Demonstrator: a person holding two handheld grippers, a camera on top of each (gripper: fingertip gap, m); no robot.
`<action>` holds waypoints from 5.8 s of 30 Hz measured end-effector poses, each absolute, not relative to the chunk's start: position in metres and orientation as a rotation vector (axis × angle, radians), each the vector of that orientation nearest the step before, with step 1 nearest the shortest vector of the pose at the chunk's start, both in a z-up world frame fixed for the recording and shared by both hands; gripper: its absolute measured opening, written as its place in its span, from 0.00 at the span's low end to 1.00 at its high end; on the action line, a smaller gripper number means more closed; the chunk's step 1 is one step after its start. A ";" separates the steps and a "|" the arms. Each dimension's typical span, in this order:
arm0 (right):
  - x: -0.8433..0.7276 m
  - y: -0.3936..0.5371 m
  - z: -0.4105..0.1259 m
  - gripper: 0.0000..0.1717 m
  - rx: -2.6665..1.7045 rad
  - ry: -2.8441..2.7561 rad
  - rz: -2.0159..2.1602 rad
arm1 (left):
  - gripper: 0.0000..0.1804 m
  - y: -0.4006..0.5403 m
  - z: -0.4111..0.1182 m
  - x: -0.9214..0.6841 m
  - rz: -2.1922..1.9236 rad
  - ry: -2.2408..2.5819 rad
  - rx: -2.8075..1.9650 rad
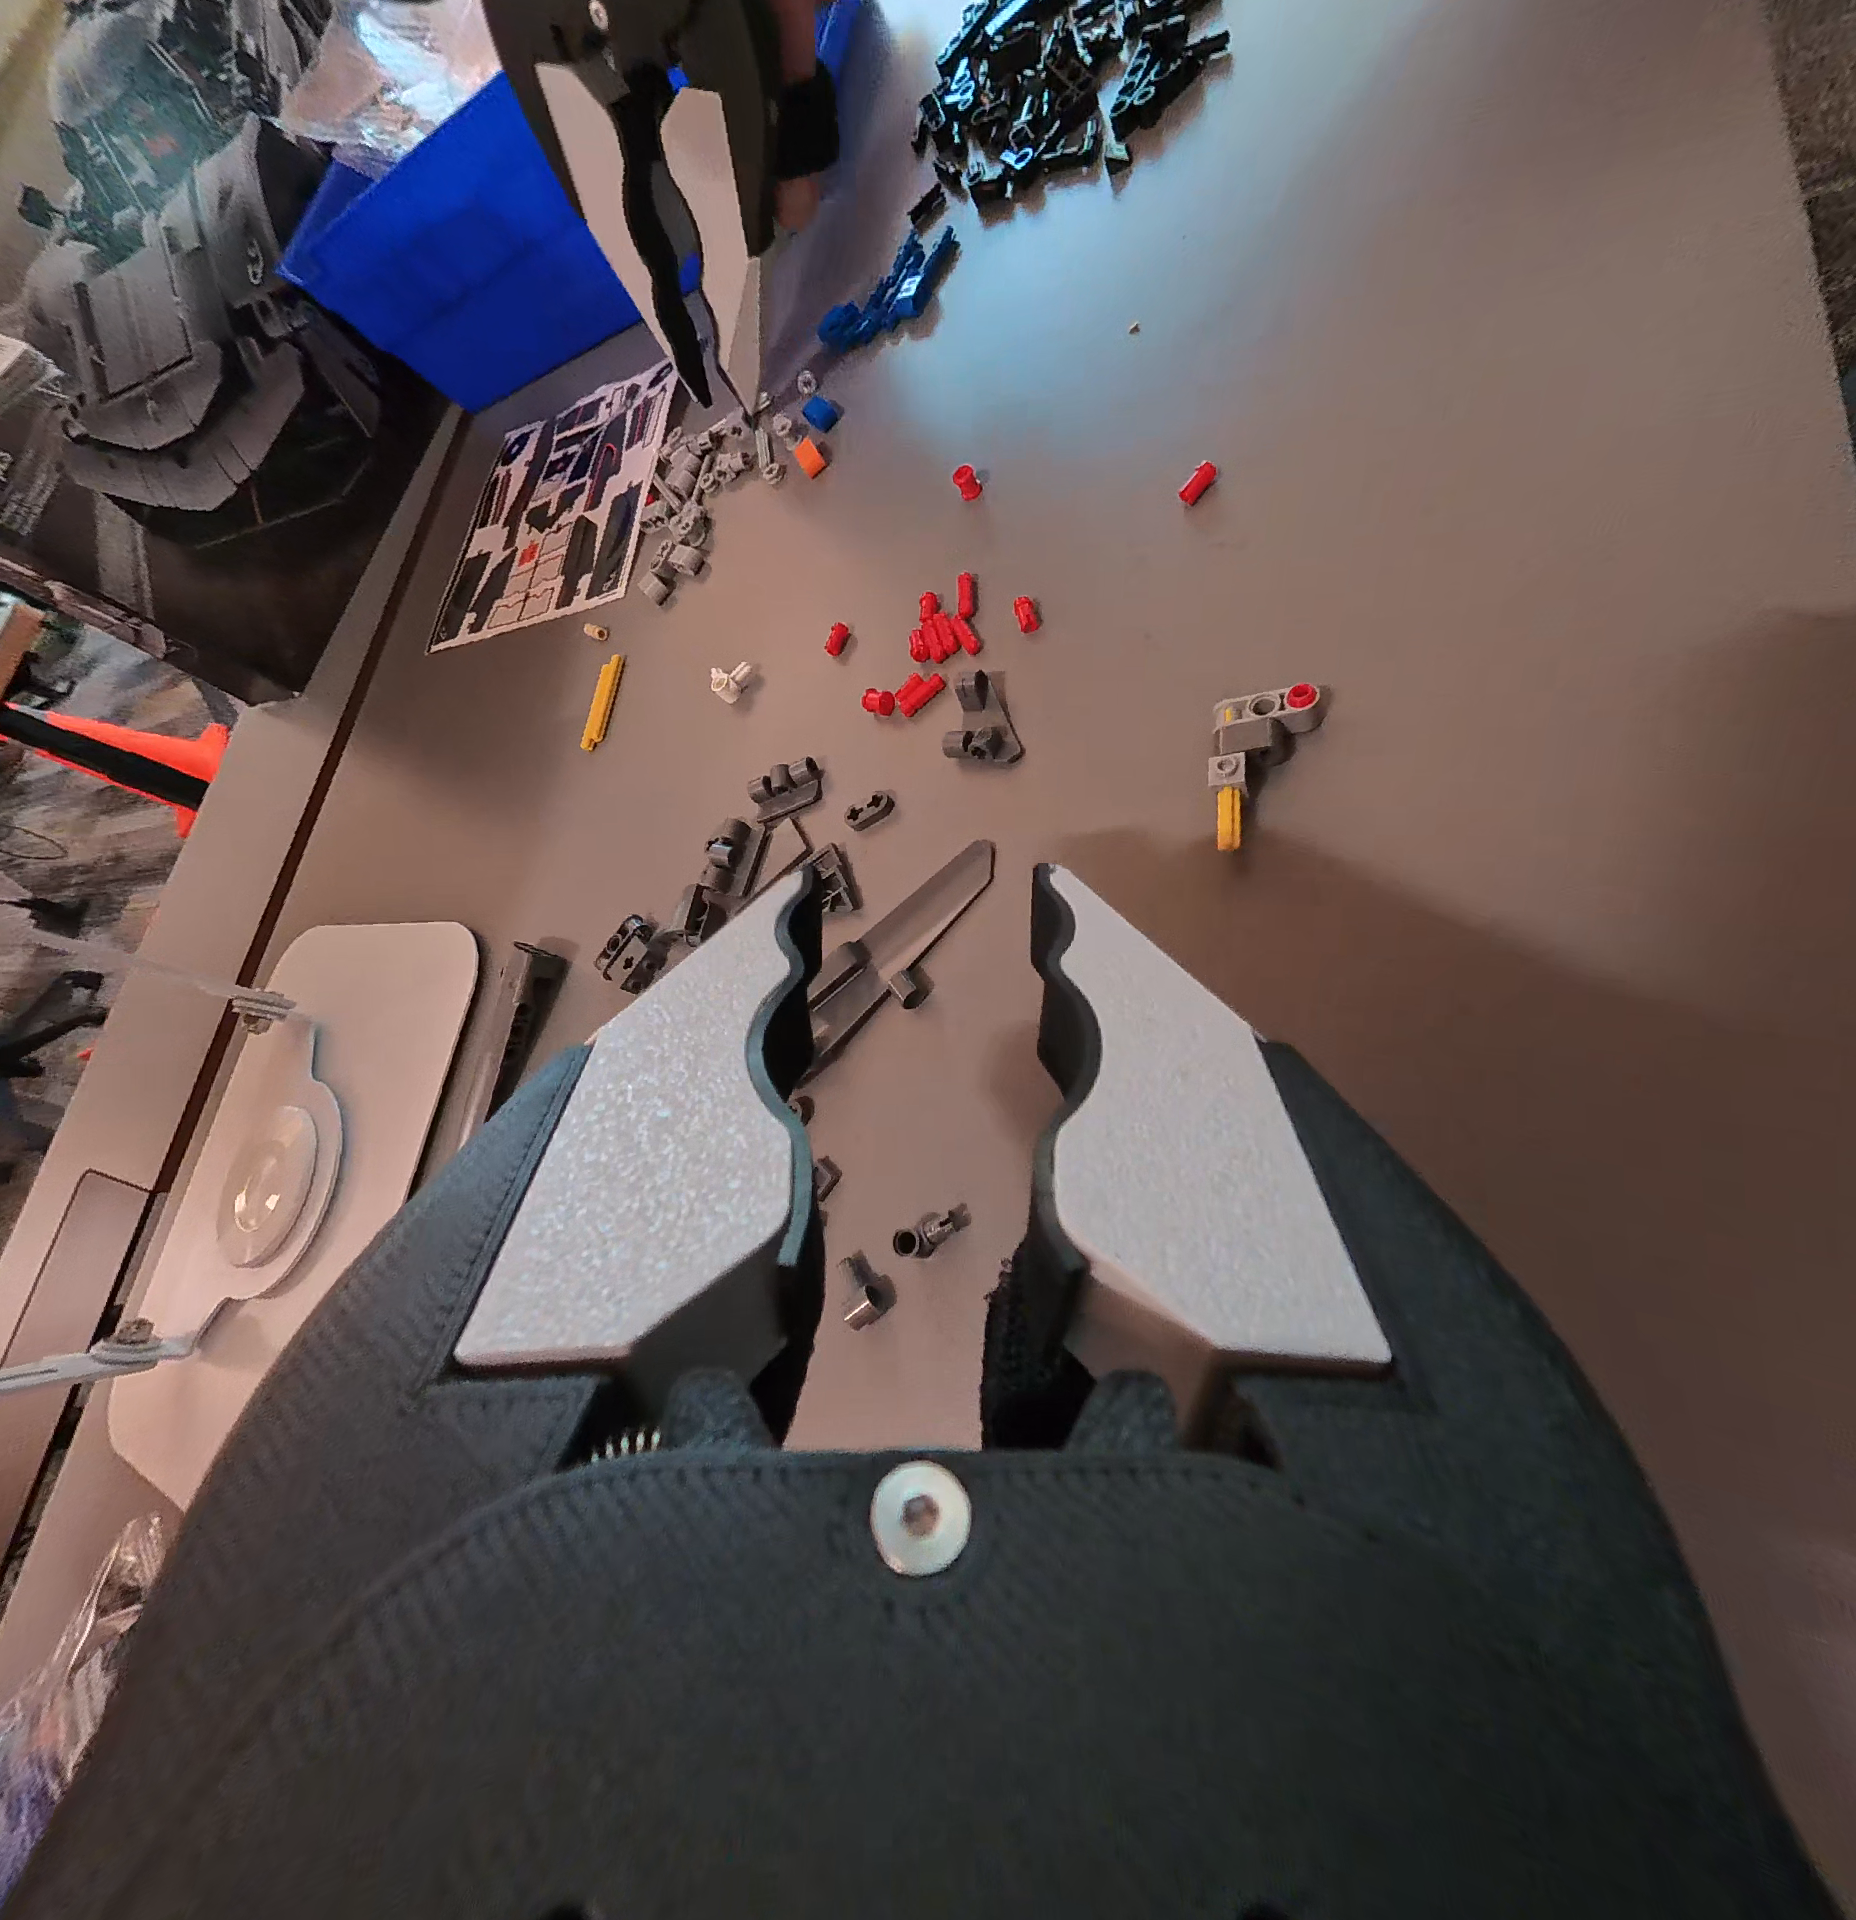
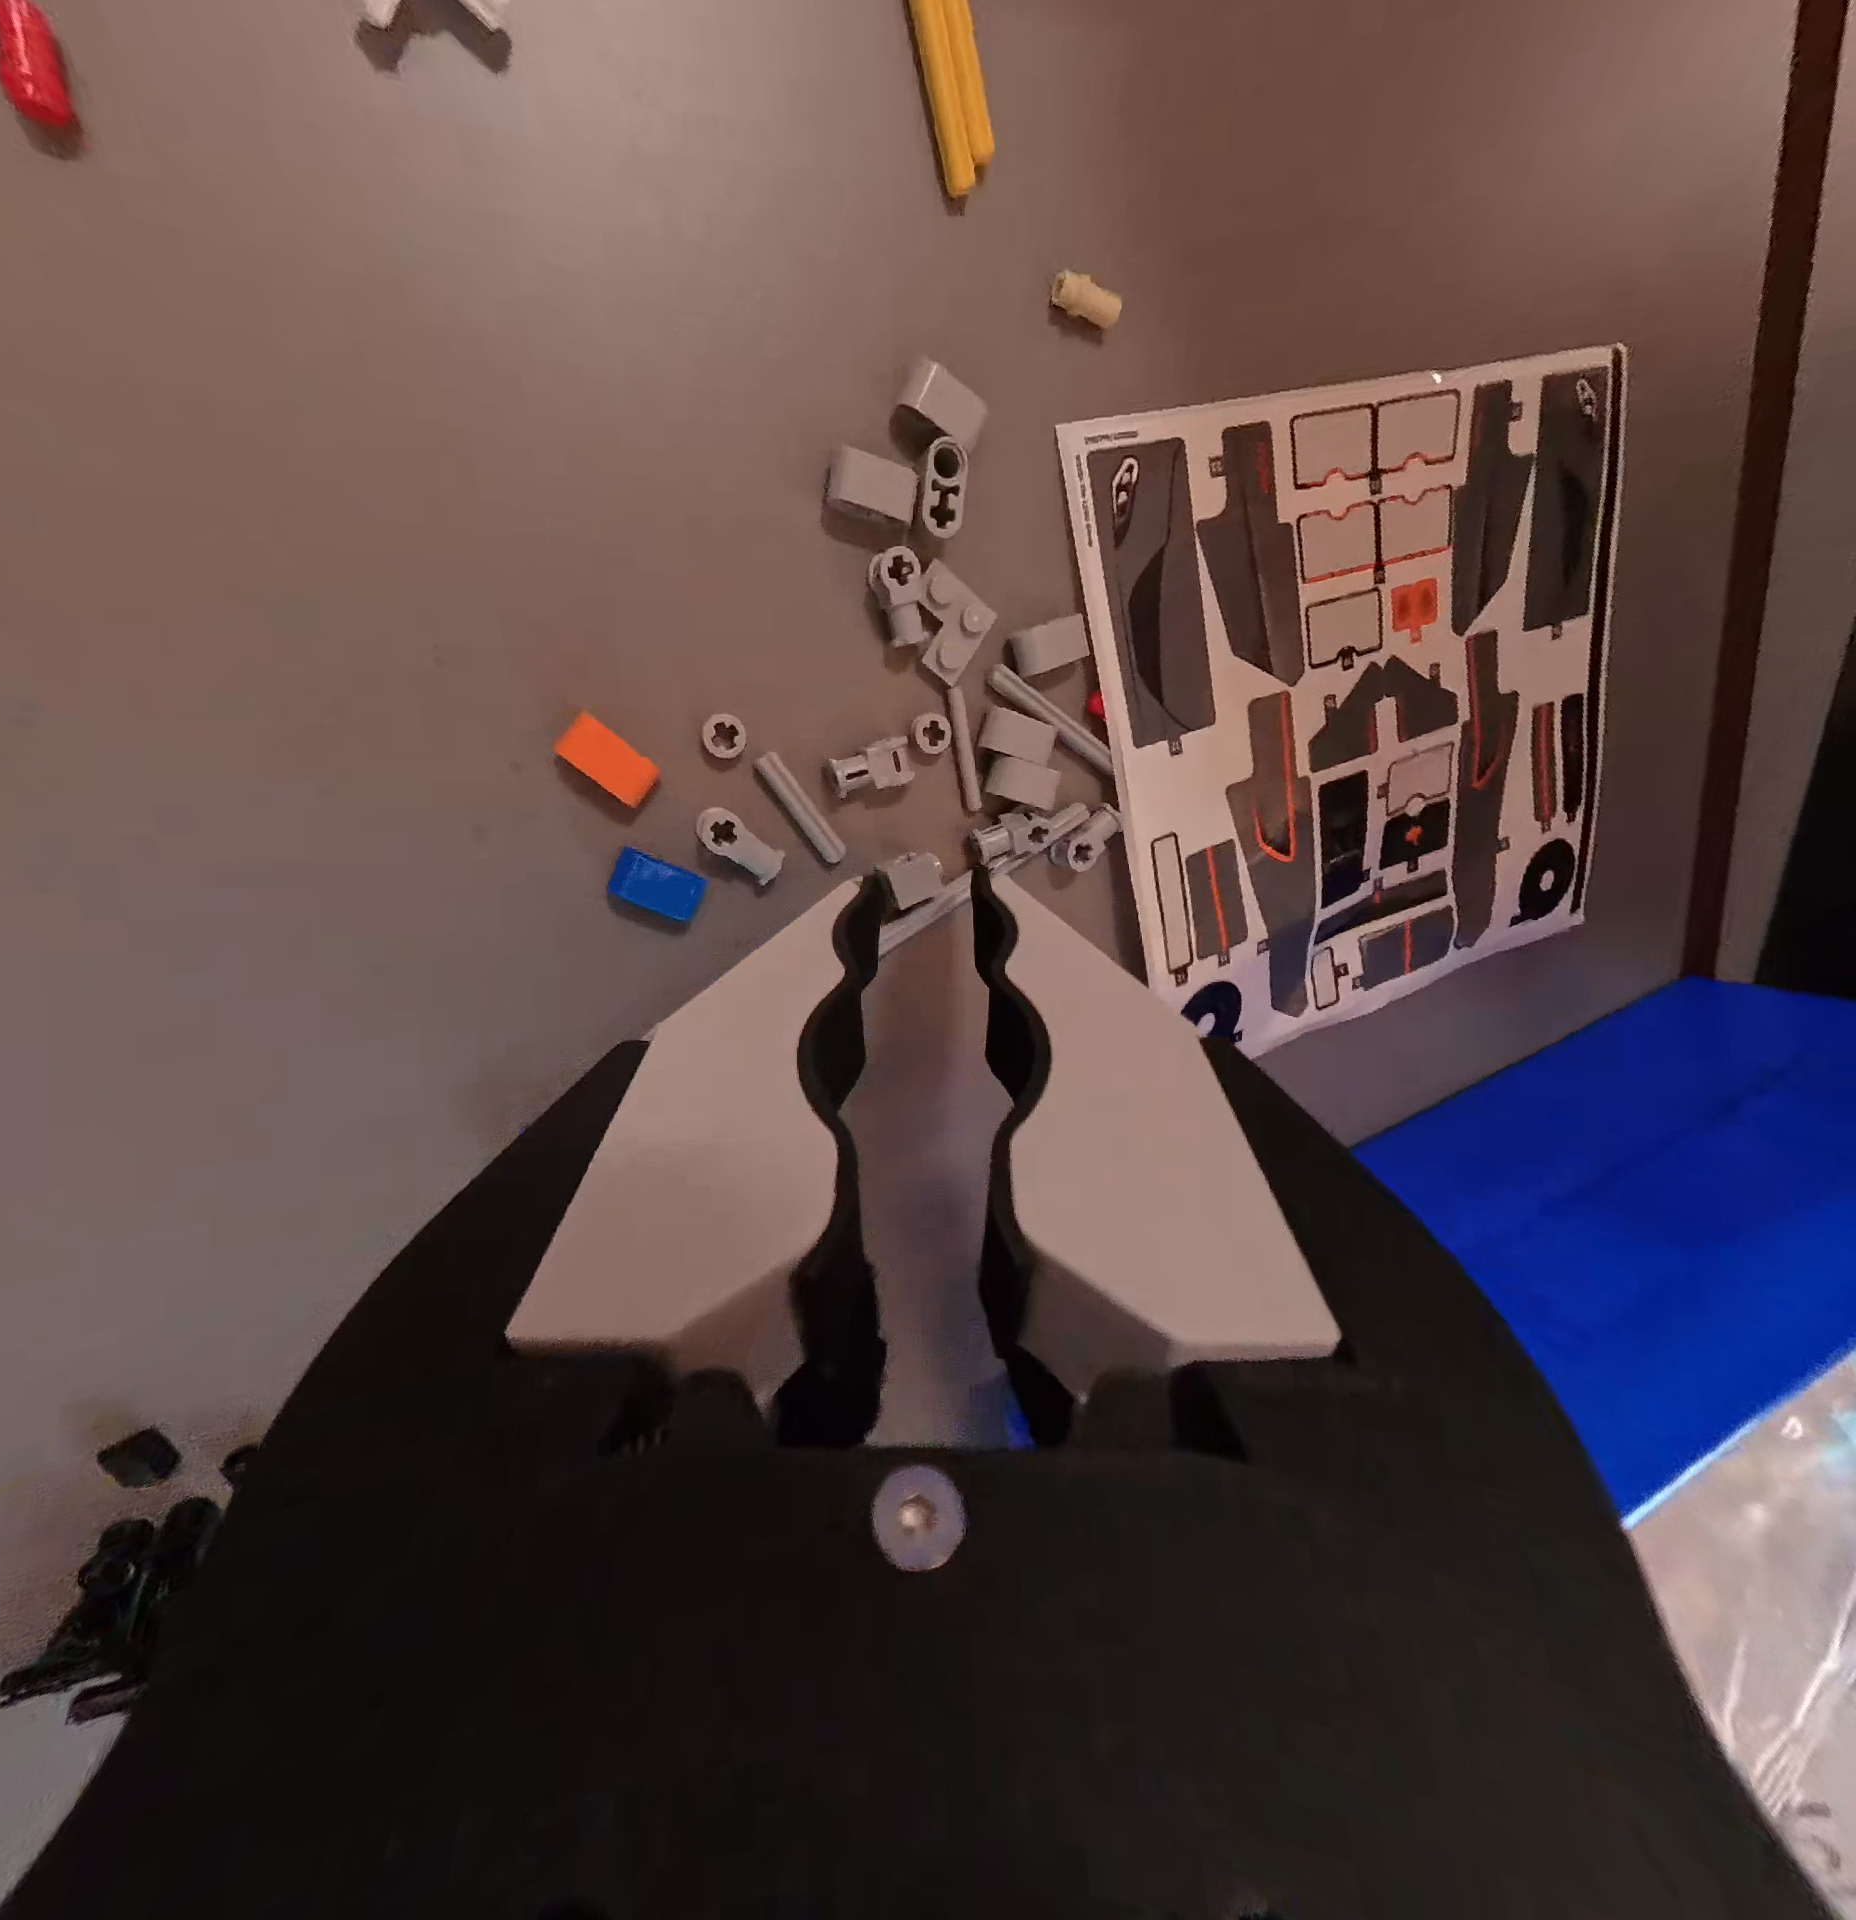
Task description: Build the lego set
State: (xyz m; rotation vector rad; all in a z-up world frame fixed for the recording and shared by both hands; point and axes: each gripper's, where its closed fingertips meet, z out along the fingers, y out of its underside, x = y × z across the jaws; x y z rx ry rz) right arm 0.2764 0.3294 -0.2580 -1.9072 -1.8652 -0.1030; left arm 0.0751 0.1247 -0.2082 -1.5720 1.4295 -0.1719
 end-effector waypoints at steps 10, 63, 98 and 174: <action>0.273 0.326 -0.264 0.05 -1.902 -1.964 -0.019 | 0.21 0.126 -0.211 0.079 -0.174 1.433 -1.575; 0.063 0.111 -0.133 0.04 -0.600 -1.582 -0.417 | 0.07 0.110 -0.136 0.079 -1.083 0.968 -1.556; 0.109 0.097 -0.177 0.03 -1.551 -1.580 0.372 | 0.04 0.069 -0.235 0.085 -0.551 1.706 -1.601; 0.081 0.094 -0.210 0.03 -1.920 -1.698 0.620 | 0.08 0.120 -0.199 0.027 0.304 1.480 -1.354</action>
